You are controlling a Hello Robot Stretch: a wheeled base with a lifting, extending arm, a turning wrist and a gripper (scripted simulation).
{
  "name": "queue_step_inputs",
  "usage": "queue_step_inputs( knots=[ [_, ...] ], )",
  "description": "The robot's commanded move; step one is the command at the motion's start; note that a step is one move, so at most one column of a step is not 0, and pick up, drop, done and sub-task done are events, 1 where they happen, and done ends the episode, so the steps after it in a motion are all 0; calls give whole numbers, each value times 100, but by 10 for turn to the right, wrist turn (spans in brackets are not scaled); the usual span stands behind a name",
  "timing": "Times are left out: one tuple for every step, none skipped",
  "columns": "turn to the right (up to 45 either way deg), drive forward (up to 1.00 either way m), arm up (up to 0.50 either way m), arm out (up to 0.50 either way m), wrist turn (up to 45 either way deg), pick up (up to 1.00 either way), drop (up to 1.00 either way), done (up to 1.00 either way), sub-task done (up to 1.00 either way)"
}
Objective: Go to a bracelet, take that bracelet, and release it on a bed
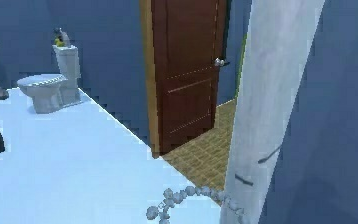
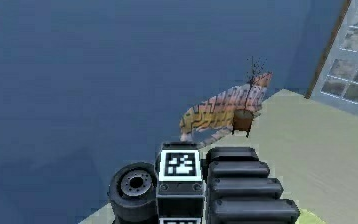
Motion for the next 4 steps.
queue_step_inputs(
  knots=[
    [-450, 0, 0, 0, 0, 0, 0, 0, 0],
    [-450, 0, 0, 0, 0, 0, 0, 0, 0],
    [-300, 0, 0, 0, 0, 0, 0, 0, 0],
    [0, 5, 0, 0, 0, 0, 0, 0, 0]
  ],
)
